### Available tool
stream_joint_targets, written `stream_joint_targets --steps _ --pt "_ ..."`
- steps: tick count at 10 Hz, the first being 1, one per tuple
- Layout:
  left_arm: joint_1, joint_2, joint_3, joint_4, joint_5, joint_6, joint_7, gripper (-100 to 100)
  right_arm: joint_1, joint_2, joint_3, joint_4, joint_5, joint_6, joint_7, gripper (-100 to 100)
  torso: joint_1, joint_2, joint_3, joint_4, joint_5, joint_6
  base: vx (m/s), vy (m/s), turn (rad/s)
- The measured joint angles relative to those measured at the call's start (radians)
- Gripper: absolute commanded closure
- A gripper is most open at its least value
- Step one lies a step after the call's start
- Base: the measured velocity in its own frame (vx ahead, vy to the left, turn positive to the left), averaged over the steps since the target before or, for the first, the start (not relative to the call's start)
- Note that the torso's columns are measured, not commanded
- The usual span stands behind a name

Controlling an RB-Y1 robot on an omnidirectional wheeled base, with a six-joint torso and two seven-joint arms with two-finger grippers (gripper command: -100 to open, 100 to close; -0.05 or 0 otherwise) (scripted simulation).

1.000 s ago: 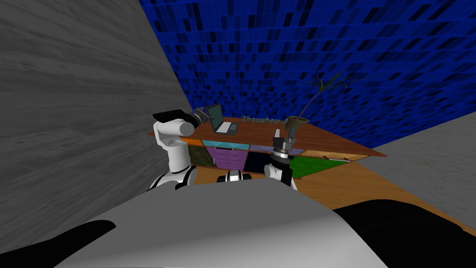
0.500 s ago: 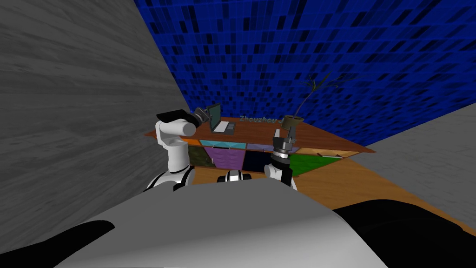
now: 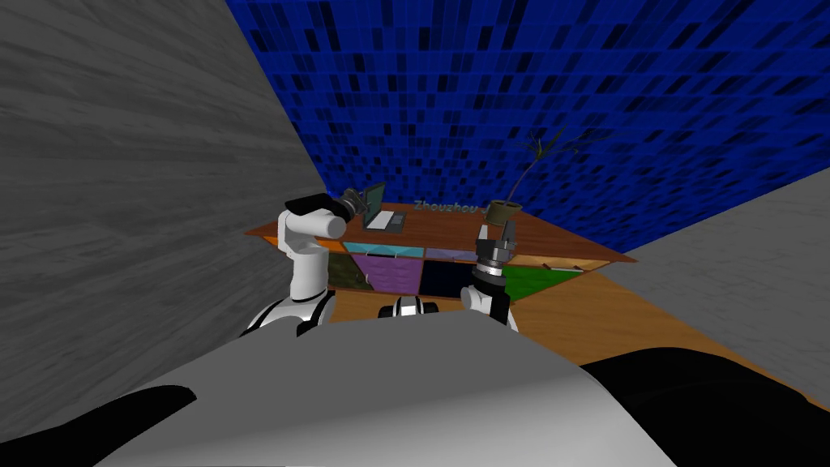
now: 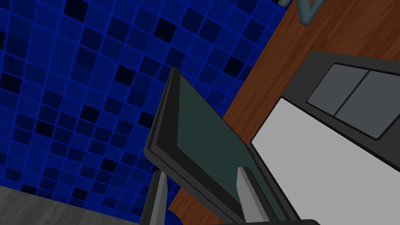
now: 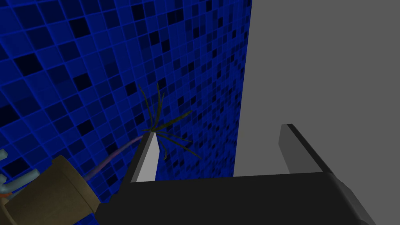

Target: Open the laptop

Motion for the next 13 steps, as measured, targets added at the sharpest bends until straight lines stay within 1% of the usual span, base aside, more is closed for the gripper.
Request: stream_joint_targets --steps 1,2,3,5,11,12,13 --pt "0.002 0.010 -0.012 0.006 -0.009 -0.009 -0.022 100 0.000 0.000 0.000 0.000 0.000 0.000 0.000 0 -0.001 0.001 0.000 0.001 0.000 0.000 -0.014 -0.028 -0.007" --pt "0.003 0.011 -0.014 0.007 -0.010 -0.010 -0.027 100 0.000 0.000 0.000 0.000 0.000 0.000 0.000 0 0.001 0.001 0.000 0.001 0.000 0.000 -0.028 -0.036 -0.062" --pt "0.009 0.020 -0.027 0.018 -0.023 -0.026 -0.047 100 0.000 0.000 0.000 0.000 0.000 0.000 0.000 0 0.000 0.001 0.000 -0.001 0.000 0.001 -0.056 -0.055 -0.063" --pt "0.021 0.036 -0.057 0.050 -0.055 -0.074 -0.102 100 0.000 0.000 0.000 0.000 0.000 0.000 0.000 0 -0.001 0.000 0.000 0.000 0.000 0.000 -0.051 -0.058 -0.040" --pt "0.054 0.081 -0.133 0.123 -0.136 -0.192 -0.245 100 0.000 0.000 0.000 0.000 0.000 0.000 0.000 0 -0.001 0.001 0.000 0.000 0.000 0.001 -0.035 -0.043 -0.038" --pt "0.057 0.082 -0.136 0.125 -0.138 -0.196 -0.250 100 0.000 0.000 0.000 0.000 0.000 0.000 0.000 0 0.000 0.001 0.000 0.001 0.000 0.000 -0.021 -0.029 -0.048" --pt "0.065 0.087 -0.147 0.141 -0.157 -0.215 -0.267 100 0.000 0.000 0.000 0.000 0.000 0.000 0.000 0 0.000 0.000 0.000 0.000 0.000 0.001 -0.023 -0.037 -0.032"
